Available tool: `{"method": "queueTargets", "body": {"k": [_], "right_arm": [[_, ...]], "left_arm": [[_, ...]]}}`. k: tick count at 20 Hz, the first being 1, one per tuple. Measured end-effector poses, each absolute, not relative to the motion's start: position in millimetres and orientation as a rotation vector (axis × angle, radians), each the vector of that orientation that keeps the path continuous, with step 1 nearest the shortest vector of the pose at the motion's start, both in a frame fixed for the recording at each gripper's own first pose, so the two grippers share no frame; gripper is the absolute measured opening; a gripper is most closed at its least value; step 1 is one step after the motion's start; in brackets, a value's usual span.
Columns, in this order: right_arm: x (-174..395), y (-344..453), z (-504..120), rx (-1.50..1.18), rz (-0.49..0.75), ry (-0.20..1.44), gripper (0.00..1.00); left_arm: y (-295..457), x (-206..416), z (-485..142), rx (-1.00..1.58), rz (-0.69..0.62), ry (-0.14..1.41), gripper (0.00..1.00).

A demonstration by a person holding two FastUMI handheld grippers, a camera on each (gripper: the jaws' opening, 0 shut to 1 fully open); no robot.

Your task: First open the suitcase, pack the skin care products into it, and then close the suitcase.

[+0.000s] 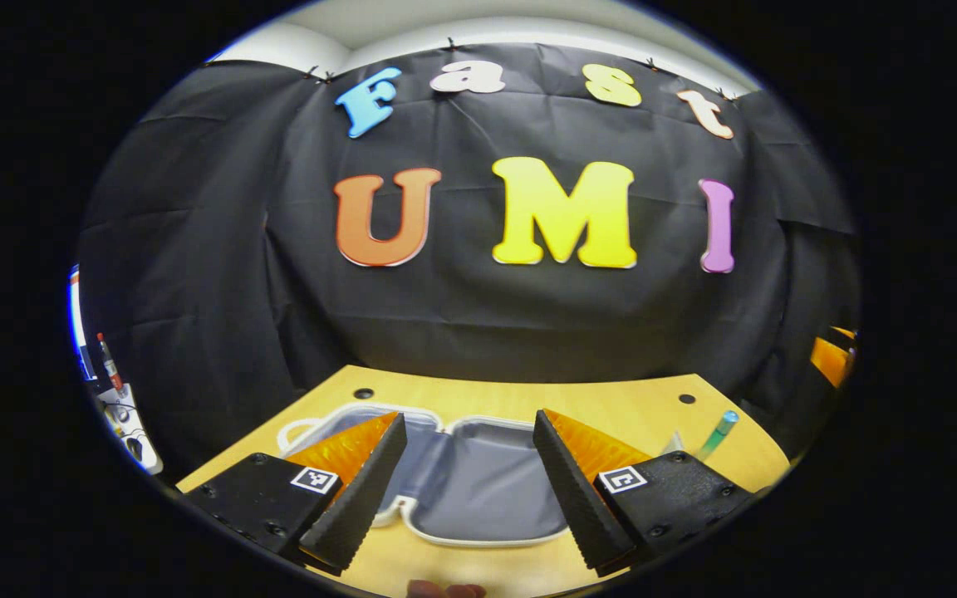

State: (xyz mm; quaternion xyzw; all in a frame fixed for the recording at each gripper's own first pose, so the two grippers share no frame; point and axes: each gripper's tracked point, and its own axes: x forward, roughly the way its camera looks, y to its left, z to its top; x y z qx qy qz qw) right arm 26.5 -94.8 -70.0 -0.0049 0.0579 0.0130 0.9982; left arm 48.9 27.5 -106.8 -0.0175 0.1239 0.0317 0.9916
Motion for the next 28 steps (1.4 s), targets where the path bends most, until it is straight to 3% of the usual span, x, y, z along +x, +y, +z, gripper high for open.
{"method": "queueTargets", "body": {"k": [8,18,28], "right_arm": [[35,-141,-114,0.019,0.038,0.206,0.80],[27,-188,-152,-0.033,0.012,0.301,0.80],[37,-235,-191,-0.006,-0.063,0.389,0.80]], "left_arm": [[-84,46,-137,-0.074,-0.079,0.321,0.98],[-206,75,-226,-0.087,-0.299,0.452,0.99],[-230,134,-322,-0.093,-0.281,0.589,0.99]]}}
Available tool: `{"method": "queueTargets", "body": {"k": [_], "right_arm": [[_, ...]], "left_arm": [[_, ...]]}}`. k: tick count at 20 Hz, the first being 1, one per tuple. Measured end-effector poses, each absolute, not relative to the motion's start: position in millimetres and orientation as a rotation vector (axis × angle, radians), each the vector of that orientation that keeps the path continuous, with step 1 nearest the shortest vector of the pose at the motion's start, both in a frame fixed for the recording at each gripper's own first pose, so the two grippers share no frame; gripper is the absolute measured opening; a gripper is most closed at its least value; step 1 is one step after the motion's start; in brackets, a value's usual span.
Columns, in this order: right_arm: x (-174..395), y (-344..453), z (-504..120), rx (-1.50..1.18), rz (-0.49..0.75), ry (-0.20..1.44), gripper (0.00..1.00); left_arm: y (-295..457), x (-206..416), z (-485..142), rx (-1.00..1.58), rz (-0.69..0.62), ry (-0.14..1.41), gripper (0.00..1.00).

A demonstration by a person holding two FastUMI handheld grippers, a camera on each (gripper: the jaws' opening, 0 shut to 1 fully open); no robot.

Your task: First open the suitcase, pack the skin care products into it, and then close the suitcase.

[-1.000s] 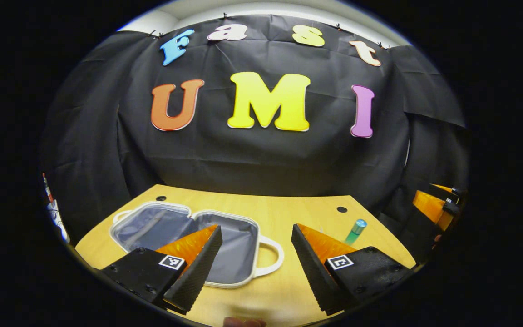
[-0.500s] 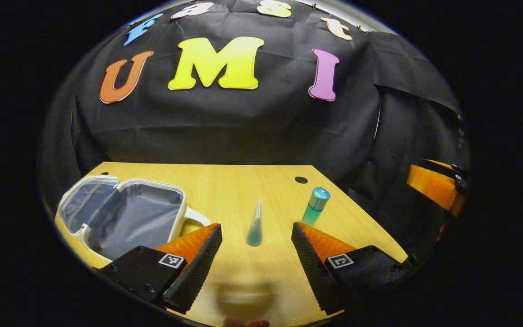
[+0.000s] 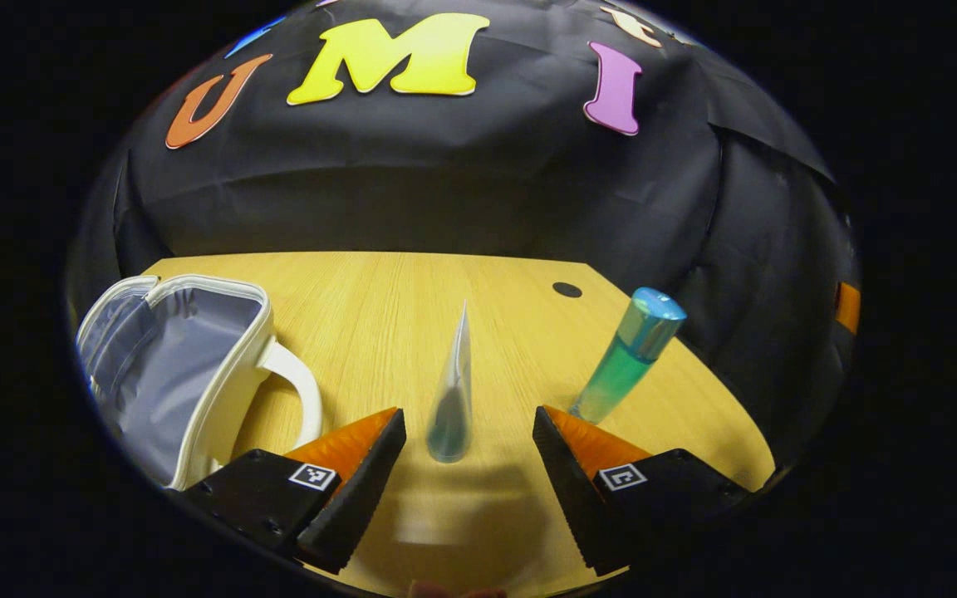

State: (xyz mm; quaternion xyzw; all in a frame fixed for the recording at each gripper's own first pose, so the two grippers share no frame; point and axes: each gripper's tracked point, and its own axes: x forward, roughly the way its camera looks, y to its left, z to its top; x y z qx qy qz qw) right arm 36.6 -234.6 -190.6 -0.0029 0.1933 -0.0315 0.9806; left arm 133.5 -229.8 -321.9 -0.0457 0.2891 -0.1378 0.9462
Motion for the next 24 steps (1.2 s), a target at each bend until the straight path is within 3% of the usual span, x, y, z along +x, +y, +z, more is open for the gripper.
{"method": "queueTargets", "body": {"k": [2,5,6,7,10,12,18,19,20,24], "right_arm": [[38,-241,-198,-0.003,-0.072,0.404,0.79],[44,-250,-207,0.014,-0.090,0.422,0.80],[46,-250,-208,0.018,-0.091,0.423,0.79],[47,-251,-209,0.018,-0.090,0.421,0.80],[52,-247,-212,0.017,-0.080,0.422,0.80],[53,-244,-218,0.018,-0.072,0.429,0.80],[57,-211,-228,0.000,0.026,0.431,0.80],[57,-203,-234,0.004,0.047,0.438,0.80],[59,-194,-239,0.012,0.072,0.444,0.80],[81,-151,-268,0.043,0.153,0.479,0.80]], "left_arm": [[-231,138,-336,-0.090,-0.280,0.621,0.98],[-227,141,-348,-0.067,-0.261,0.654,0.82],[-226,142,-352,-0.065,-0.254,0.665,0.85],[-226,141,-355,-0.067,-0.248,0.675,0.71],[-223,145,-356,-0.052,-0.236,0.670,0.58],[-223,145,-355,-0.051,-0.242,0.670,0.43],[-219,134,-326,-0.087,-0.280,0.649,0.37],[-219,129,-315,-0.099,-0.288,0.642,0.43],[-219,122,-305,-0.115,-0.299,0.642,0.35],[-194,89,-261,-0.120,-0.281,0.606,0.35]]}}
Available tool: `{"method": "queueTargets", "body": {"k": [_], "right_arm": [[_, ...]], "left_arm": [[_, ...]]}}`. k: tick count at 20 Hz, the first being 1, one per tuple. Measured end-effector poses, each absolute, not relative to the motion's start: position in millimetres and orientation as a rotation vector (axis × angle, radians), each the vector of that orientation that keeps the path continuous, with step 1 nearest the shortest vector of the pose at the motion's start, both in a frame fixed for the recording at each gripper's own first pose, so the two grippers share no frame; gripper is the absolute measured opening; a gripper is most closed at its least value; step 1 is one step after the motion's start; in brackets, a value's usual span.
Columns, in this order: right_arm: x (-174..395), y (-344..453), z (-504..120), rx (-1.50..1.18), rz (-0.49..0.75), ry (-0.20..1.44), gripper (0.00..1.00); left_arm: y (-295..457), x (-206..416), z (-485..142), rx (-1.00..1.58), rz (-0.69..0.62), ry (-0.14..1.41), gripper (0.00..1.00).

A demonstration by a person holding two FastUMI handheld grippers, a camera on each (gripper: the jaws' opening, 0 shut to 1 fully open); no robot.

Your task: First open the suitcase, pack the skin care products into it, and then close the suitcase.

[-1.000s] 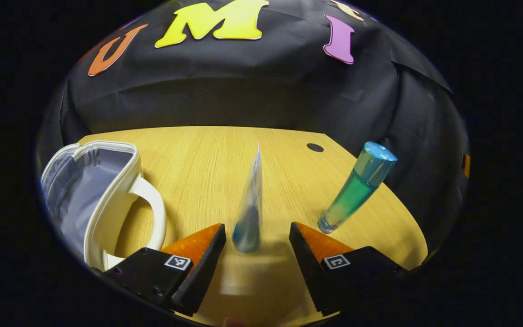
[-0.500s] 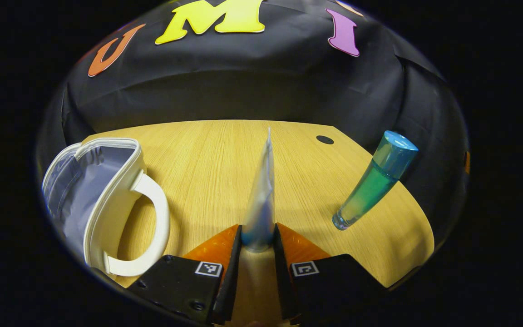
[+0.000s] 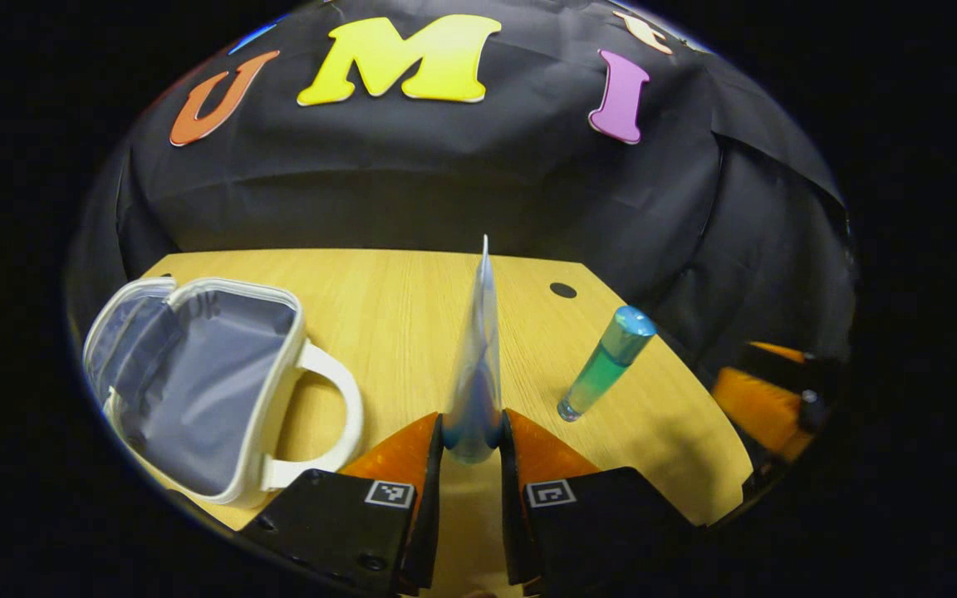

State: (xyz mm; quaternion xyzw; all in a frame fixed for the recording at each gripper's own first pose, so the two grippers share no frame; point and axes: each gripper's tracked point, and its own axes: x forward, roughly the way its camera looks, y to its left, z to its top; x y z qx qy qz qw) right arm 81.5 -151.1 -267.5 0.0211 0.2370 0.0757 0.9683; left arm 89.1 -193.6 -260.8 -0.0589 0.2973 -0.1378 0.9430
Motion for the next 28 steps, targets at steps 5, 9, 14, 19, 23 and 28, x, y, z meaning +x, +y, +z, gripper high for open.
{"method": "queueTargets", "body": {"k": [5,9,14,19,23,28], "right_arm": [[119,-113,-316,0.068,0.187,0.550,0.80],[145,-107,-344,0.089,0.152,0.602,0.80],[159,-108,-361,0.113,0.105,0.649,0.67],[169,-105,-363,0.076,0.042,0.659,0.51],[163,-106,-355,0.081,0.008,0.681,0.37],[133,-97,-274,0.159,-0.006,0.631,0.37]], "left_arm": [[-142,46,-220,-0.151,-0.187,0.609,0.35],[-112,24,-203,-0.164,-0.130,0.601,0.35],[-91,7,-203,-0.181,-0.099,0.616,0.35],[-61,5,-199,-0.197,-0.071,0.614,0.35],[-31,11,-200,-0.196,-0.070,0.617,0.35],[26,37,-225,-0.185,-0.063,0.663,0.35]]}}
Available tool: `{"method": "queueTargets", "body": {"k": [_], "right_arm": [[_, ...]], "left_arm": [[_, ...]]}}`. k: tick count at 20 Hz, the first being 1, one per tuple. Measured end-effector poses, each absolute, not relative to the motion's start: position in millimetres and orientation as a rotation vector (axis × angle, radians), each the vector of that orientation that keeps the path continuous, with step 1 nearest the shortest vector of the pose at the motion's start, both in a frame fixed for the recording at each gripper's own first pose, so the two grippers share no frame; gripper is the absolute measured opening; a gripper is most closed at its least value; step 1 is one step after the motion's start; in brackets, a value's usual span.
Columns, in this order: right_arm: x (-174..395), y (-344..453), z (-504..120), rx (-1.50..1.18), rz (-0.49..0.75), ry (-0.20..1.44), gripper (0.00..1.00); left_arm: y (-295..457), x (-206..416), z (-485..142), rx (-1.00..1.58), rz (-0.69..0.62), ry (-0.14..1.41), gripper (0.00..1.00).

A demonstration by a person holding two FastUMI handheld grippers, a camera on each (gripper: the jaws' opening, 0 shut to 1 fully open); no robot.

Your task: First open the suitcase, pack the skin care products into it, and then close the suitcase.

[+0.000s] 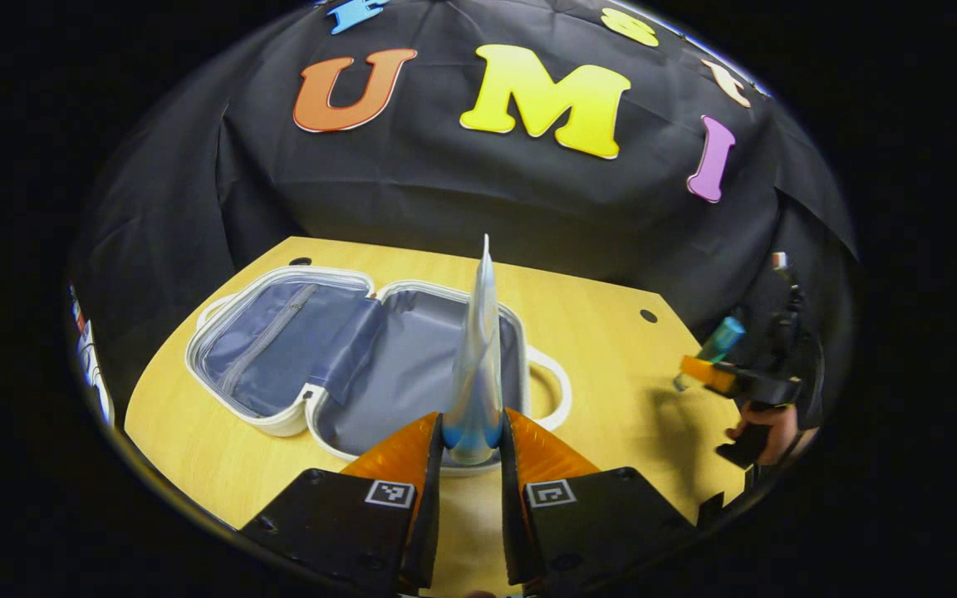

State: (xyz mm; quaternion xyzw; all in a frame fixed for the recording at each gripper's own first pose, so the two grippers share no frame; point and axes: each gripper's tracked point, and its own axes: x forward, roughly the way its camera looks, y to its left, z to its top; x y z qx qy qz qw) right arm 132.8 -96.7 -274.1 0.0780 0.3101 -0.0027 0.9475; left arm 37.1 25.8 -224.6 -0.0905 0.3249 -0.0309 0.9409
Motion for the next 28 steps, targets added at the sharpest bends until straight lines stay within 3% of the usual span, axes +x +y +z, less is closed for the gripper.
{"method": "queueTargets", "body": {"k": [5,10,23,27,28], "right_arm": [[77,-81,-207,0.170,0.031,0.602,0.36],[19,-61,-164,0.205,0.054,0.611,0.37],[11,-24,-133,0.209,0.191,0.600,0.36],[10,-16,-132,0.196,0.252,0.612,0.36],[10,-14,-132,0.196,0.265,0.616,0.36]], "left_arm": [[72,64,-270,-0.133,-0.085,0.744,0.35],[94,74,-333,-0.079,-0.080,0.959,0.35],[104,84,-357,-0.048,0.151,1.206,0.35],[107,92,-359,0.011,0.223,1.256,0.37],[107,94,-359,0.030,0.229,1.262,0.42]]}}
